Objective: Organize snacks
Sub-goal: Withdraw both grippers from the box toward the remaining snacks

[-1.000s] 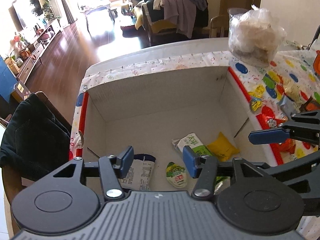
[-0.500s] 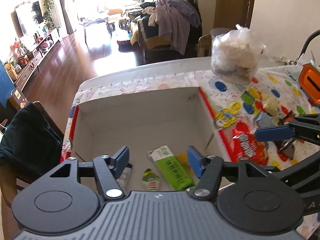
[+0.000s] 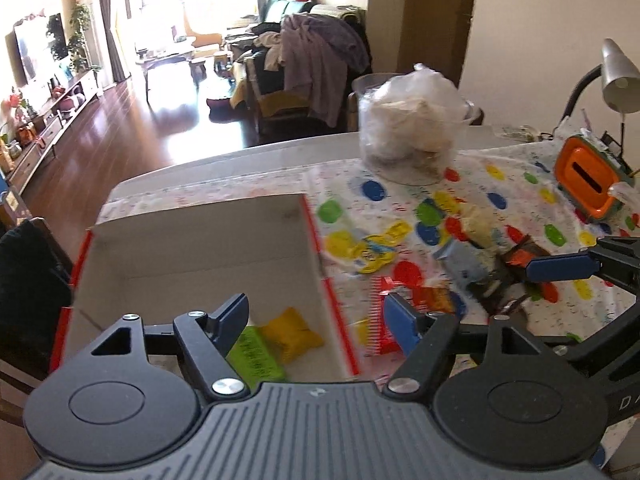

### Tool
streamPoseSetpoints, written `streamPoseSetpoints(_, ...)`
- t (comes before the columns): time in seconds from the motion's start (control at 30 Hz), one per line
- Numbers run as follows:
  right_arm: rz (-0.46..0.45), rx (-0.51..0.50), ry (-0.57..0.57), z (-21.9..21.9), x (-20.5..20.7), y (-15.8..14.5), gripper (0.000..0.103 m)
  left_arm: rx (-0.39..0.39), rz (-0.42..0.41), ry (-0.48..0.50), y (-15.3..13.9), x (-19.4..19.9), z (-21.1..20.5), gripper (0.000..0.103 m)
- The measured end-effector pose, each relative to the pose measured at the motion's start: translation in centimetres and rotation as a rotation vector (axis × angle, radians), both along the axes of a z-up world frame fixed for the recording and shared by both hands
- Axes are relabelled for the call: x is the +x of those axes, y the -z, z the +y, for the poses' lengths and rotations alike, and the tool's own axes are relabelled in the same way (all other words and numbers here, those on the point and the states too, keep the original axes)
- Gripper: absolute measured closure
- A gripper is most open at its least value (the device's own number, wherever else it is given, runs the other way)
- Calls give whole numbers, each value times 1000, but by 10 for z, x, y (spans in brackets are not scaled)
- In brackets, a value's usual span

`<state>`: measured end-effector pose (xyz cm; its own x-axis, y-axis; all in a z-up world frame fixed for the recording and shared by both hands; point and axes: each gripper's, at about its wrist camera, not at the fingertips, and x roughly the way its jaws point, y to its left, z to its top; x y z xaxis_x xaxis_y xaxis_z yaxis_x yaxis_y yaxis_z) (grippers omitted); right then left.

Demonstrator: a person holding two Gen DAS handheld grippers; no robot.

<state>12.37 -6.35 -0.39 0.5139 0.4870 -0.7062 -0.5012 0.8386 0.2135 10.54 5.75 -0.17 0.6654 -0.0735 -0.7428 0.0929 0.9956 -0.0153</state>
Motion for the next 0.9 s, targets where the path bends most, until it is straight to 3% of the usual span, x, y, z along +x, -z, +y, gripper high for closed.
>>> streamPoseSetpoints(0.1, -8, -17, 19, -24, -2, 2, 0, -19, -8, 12, 2, 0, -19, 21)
streamPoseSetpoints(0.5, -1, -56, 54, -127, 8, 15, 0, -109, 33, 80, 26, 10, -95, 20)
streamPoseSetpoints(0.9, 66, -144, 123, -188, 55, 53, 0, -136, 130, 142, 69, 27, -168, 20)
